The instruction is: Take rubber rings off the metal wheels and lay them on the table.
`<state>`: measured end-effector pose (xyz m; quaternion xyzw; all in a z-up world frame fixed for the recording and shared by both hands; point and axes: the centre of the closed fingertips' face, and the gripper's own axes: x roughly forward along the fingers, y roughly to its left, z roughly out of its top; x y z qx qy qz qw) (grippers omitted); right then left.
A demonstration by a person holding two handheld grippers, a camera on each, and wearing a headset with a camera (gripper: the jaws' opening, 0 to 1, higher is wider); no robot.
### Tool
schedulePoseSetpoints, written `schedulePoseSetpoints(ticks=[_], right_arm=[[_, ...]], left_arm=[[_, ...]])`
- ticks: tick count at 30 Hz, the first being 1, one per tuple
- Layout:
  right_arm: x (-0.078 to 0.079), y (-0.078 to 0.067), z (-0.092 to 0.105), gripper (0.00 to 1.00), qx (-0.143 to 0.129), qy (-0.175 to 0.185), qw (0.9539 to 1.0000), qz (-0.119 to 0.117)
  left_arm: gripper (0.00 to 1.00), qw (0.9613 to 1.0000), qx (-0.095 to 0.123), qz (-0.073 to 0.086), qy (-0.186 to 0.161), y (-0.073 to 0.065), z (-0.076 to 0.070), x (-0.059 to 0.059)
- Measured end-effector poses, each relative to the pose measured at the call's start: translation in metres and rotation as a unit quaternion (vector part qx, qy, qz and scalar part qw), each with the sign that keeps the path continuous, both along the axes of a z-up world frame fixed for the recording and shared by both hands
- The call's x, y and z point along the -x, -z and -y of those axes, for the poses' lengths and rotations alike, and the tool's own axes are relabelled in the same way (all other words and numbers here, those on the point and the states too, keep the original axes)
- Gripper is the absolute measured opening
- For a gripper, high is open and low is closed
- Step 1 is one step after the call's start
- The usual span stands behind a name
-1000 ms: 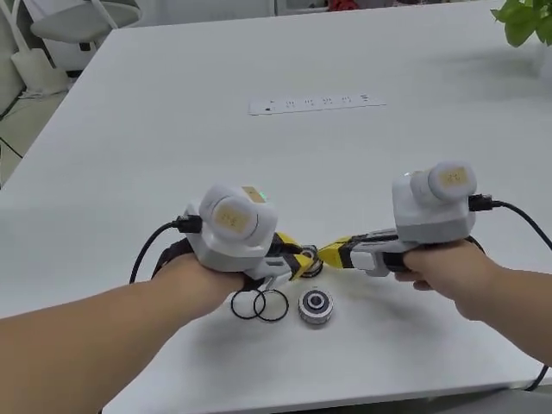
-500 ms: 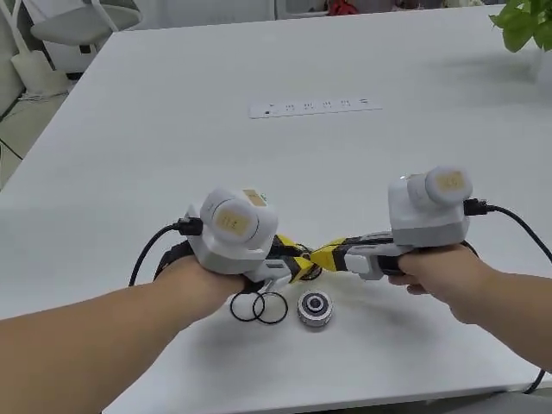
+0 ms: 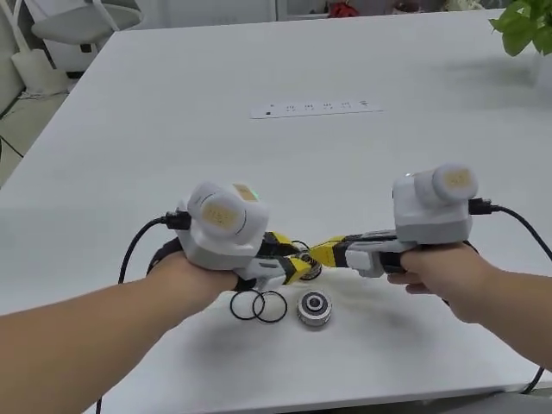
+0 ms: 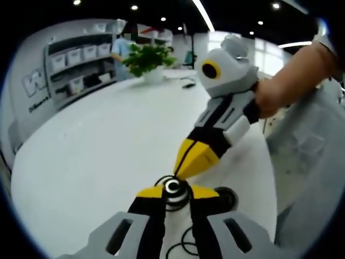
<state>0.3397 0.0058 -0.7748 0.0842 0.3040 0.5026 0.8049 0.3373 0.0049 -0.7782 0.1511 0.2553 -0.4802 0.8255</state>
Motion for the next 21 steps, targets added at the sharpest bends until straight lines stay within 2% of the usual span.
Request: schedulePoseSetpoints(ticks=[9, 16, 21], right_arm=[[0.003, -0.009, -0.004, 0.00, -0.013, 0.000, 0.9999, -0.002], [0.008, -0.014, -0.011, 0.00, -0.022, -0.007, 0.9997, -0.007], [0.011, -0.015, -0.017, 0.00, -0.024, -0.014, 0.9996, -0.010]], left_arm=[[0.23, 0.9993, 0.036, 0.005, 0.000, -0.023, -0.011, 0.006], [0.29, 0.9991, 0.041, 0.009, 0.001, -0.030, -0.024, 0.014], [0.32, 0.9987, 0.050, 0.006, -0.006, -0.031, -0.033, 0.018]])
